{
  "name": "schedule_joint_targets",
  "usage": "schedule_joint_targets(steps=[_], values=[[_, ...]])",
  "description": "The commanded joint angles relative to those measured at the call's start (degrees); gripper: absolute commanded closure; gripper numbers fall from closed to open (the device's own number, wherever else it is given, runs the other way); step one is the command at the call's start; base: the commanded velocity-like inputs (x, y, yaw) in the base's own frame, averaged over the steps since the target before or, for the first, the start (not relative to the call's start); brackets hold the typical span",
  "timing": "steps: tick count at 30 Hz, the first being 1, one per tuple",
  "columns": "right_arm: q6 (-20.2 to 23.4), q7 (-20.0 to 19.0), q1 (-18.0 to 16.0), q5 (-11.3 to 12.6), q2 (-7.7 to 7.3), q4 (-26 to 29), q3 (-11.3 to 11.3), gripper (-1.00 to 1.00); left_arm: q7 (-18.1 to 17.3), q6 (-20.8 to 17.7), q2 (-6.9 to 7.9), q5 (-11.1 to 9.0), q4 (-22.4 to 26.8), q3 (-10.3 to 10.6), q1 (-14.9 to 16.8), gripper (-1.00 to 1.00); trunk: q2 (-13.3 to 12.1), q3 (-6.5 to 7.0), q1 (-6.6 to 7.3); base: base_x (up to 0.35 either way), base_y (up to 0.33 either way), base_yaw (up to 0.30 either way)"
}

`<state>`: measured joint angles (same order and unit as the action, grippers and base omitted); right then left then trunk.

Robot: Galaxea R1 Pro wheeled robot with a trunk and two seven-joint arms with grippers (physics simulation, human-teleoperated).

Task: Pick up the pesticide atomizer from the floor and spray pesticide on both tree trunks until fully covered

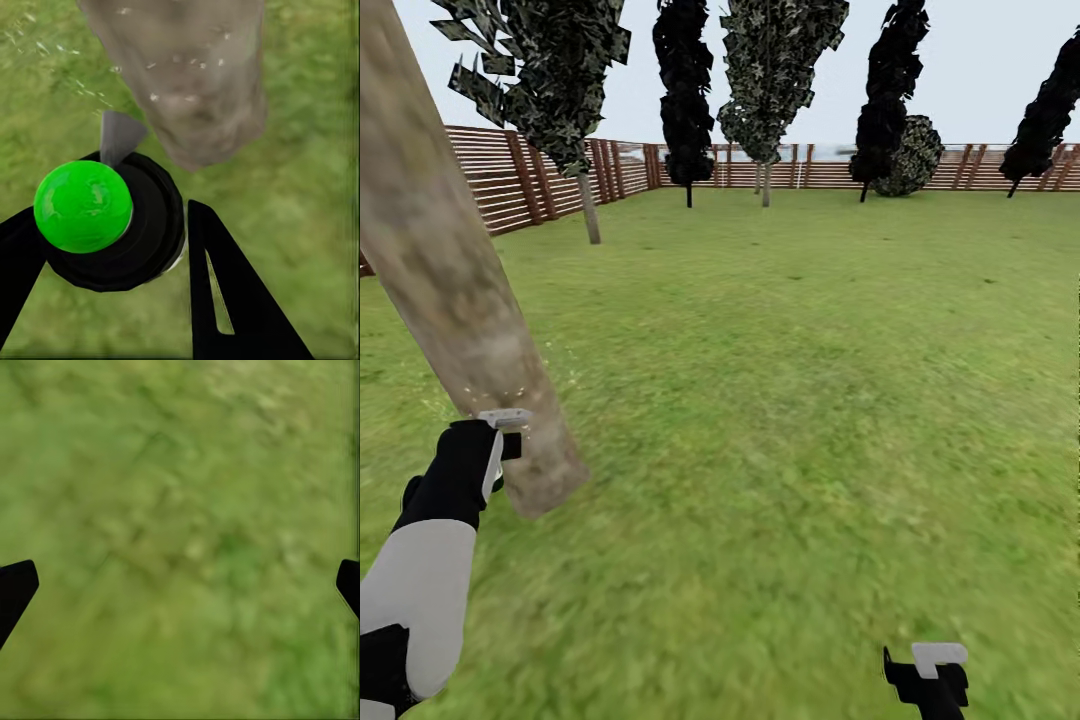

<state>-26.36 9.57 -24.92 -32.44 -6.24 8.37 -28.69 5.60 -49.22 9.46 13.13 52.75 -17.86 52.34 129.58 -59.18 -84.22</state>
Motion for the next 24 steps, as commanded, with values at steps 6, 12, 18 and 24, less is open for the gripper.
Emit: schedule_joint_targets(steps=[6,12,18,24], values=[[-0.2,0.3,-0.1,-0.6,0.0,-0.1,-0.3,-1.0,0.3,-0.3,-0.16,0.1,0.1,0.0,0.0,1.0,0.0,-0.05,0.01,0.064,-0.268,0.004],[-0.2,0.3,-0.1,-0.6,0.08,-0.1,-0.3,-1.0,0.4,-0.2,-0.23,0.1,0.0,0.2,0.0,1.0,0.0,-0.05,0.01,0.196,-0.231,0.207],[-0.2,0.3,-0.1,-0.6,0.07,-0.1,-0.3,-1.0,0.5,-0.2,-0.31,0.2,0.0,0.1,0.0,1.0,0.0,-0.05,0.01,0.207,-0.224,0.275],[-0.2,0.3,-0.1,-0.6,0.01,-0.1,-0.3,-1.0,0.5,-0.2,-0.32,0.2,0.0,-0.2,0.0,1.0,0.0,-0.05,0.01,0.207,-0.224,0.112]])
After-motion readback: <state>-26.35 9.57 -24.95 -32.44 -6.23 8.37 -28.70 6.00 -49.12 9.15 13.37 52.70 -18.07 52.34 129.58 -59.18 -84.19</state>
